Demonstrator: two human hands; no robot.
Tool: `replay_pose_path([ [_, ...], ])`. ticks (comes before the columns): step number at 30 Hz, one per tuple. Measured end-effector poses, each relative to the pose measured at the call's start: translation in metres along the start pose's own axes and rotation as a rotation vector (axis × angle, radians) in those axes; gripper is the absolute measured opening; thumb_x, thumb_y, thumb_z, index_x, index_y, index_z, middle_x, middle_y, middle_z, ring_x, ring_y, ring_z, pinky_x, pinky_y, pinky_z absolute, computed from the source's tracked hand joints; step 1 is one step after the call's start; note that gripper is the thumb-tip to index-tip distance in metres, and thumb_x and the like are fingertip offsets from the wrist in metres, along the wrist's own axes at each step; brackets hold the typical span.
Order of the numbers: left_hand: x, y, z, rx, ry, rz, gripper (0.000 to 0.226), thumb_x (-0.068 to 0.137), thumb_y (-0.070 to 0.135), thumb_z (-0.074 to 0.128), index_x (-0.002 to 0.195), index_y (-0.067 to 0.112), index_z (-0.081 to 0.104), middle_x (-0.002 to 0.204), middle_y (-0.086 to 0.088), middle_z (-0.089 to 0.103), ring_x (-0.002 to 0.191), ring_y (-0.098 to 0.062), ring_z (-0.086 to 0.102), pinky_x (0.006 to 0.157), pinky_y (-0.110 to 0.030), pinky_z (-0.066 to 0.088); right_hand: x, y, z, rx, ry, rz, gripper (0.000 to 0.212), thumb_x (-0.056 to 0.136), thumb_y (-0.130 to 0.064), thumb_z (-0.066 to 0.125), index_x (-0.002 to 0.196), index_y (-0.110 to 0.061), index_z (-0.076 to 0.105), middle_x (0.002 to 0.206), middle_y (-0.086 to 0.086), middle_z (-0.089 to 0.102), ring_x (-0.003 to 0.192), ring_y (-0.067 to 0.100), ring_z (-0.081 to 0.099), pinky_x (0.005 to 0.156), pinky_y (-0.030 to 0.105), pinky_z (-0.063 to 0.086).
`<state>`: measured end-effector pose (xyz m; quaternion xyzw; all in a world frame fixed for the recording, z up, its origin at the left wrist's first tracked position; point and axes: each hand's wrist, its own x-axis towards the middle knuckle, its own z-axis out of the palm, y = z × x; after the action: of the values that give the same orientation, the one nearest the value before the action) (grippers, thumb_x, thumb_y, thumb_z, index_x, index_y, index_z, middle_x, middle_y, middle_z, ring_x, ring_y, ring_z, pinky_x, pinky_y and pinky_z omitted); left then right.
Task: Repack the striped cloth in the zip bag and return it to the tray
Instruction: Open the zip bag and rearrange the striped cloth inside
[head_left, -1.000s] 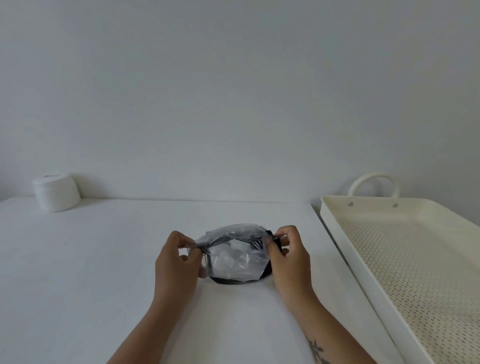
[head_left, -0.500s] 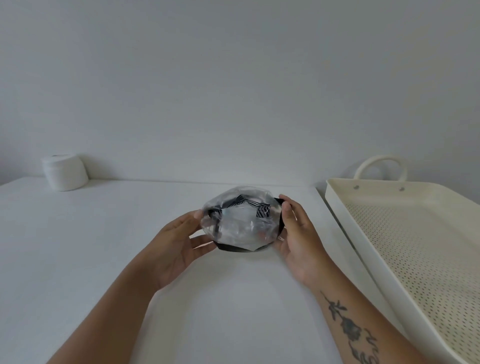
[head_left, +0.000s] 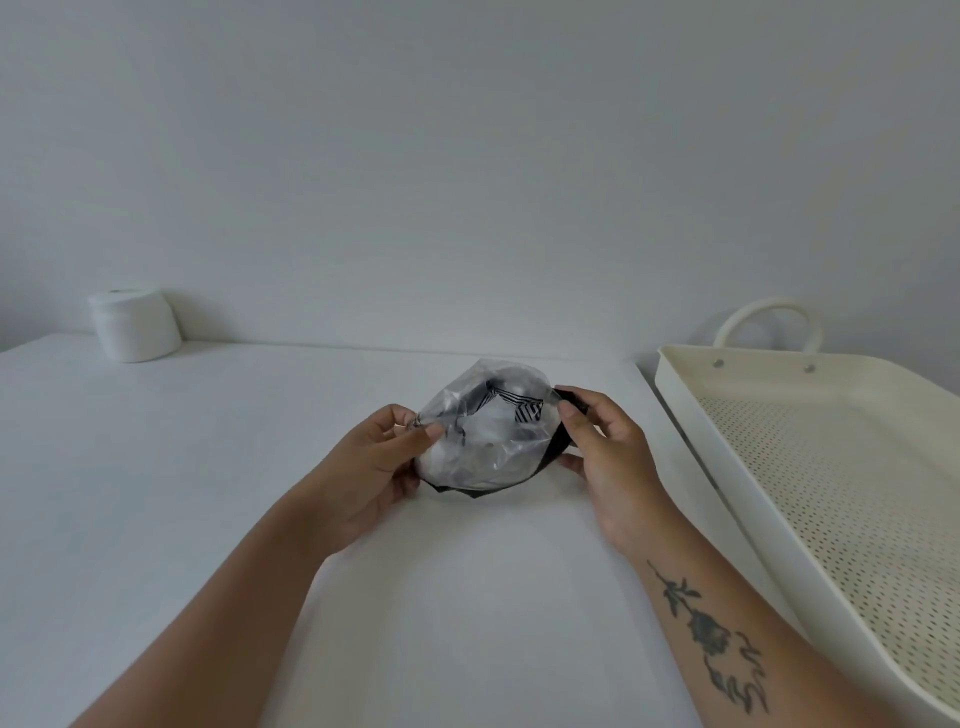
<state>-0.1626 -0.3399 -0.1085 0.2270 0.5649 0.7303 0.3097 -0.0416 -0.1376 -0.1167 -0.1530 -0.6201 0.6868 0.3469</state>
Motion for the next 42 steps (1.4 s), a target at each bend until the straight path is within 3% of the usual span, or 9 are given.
replay_pose_path([
  [8,0.009,-0.007,-0.005,0.741,0.604,0.337,0.032,0.081,0.006,0.061,0.063,0.018,0.039,0.064,0.003,0.045,0.057,-0.018,0.036,0.052,-0.029,0.031,-0.001,0.004,0.007,-0.22,0.081,-0.129,0.018,0.091,-0.017,0.061,0.091,-0.031,0.072,0.099,0.0,0.069,0.079,0.016,0.065,0.059,0.011,0.048],
  [13,0.005,-0.003,-0.004,0.717,0.385,0.213,0.022,0.081,0.025,0.07,0.079,0.015,0.05,0.077,0.001,0.057,0.06,-0.017,0.049,0.059,-0.03,0.041,-0.004,0.002,0.01,-0.247,0.107,-0.121,0.022,0.087,-0.013,0.058,0.089,-0.034,0.067,0.097,-0.01,0.069,0.087,0.014,0.065,0.075,0.031,0.055],
  [17,-0.006,0.009,-0.006,0.396,-0.002,0.027,0.055,0.065,0.047,0.084,0.101,0.013,0.059,0.091,-0.001,0.066,0.083,-0.016,0.068,0.081,-0.035,0.056,-0.005,-0.001,0.011,-0.137,0.005,-0.024,0.013,0.082,-0.038,0.068,0.094,-0.034,0.065,0.092,-0.018,0.067,0.085,0.005,0.066,0.074,0.03,0.055],
  [20,-0.006,0.012,-0.002,0.361,0.123,0.099,0.059,0.068,0.06,0.075,0.09,0.009,0.058,0.082,-0.004,0.058,0.076,-0.021,0.059,0.078,-0.038,0.054,-0.008,-0.003,0.015,-0.145,-0.021,-0.029,0.035,0.074,-0.059,0.07,0.092,-0.029,0.065,0.087,-0.016,0.066,0.089,0.011,0.065,0.079,0.035,0.056],
  [24,-0.005,0.008,-0.002,0.535,0.234,0.215,0.037,0.078,0.055,0.07,0.079,0.018,0.063,0.072,0.003,0.054,0.067,-0.019,0.046,0.068,-0.037,0.039,-0.01,-0.005,0.012,-0.223,-0.004,-0.042,0.025,0.081,-0.042,0.072,0.087,-0.019,0.063,0.085,-0.005,0.064,0.082,0.015,0.06,0.081,0.042,0.054],
  [28,-0.004,0.007,0.0,0.512,0.221,0.288,0.011,0.082,0.033,0.074,0.081,0.027,0.064,0.074,0.006,0.058,0.062,-0.012,0.049,0.063,-0.027,0.039,-0.008,-0.005,0.01,-0.242,-0.056,-0.061,0.014,0.081,-0.023,0.076,0.092,-0.02,0.068,0.096,-0.003,0.07,0.086,0.006,0.065,0.071,0.014,0.051],
  [33,-0.001,0.001,0.004,0.671,0.336,0.425,0.02,0.085,0.015,0.068,0.075,0.028,0.057,0.061,0.018,0.054,0.051,-0.004,0.04,0.048,-0.01,0.035,-0.005,-0.002,0.014,-0.614,-0.064,-0.291,0.017,0.08,-0.006,0.071,0.083,-0.017,0.059,0.091,0.0,0.061,0.083,0.004,0.056,0.068,0.007,0.04],
  [37,0.0,-0.003,0.015,0.744,0.47,0.498,0.021,0.081,0.009,0.058,0.074,0.026,0.047,0.057,0.014,0.05,0.045,-0.008,0.035,0.041,-0.015,0.032,-0.006,0.003,0.019,-0.758,0.169,-0.396,0.034,0.072,0.008,0.055,0.071,-0.023,0.04,0.074,-0.008,0.048,0.064,0.009,0.043,0.053,0.028,0.037],
  [42,0.001,-0.003,0.02,0.665,0.642,0.449,0.029,0.081,0.024,0.067,0.067,0.02,0.042,0.068,-0.003,0.052,0.053,-0.021,0.051,0.046,-0.026,0.041,-0.005,0.002,0.021,-0.57,0.166,-0.356,0.023,0.08,-0.002,0.065,0.084,-0.02,0.052,0.09,-0.006,0.052,0.077,0.007,0.051,0.06,0.011,0.04],
])
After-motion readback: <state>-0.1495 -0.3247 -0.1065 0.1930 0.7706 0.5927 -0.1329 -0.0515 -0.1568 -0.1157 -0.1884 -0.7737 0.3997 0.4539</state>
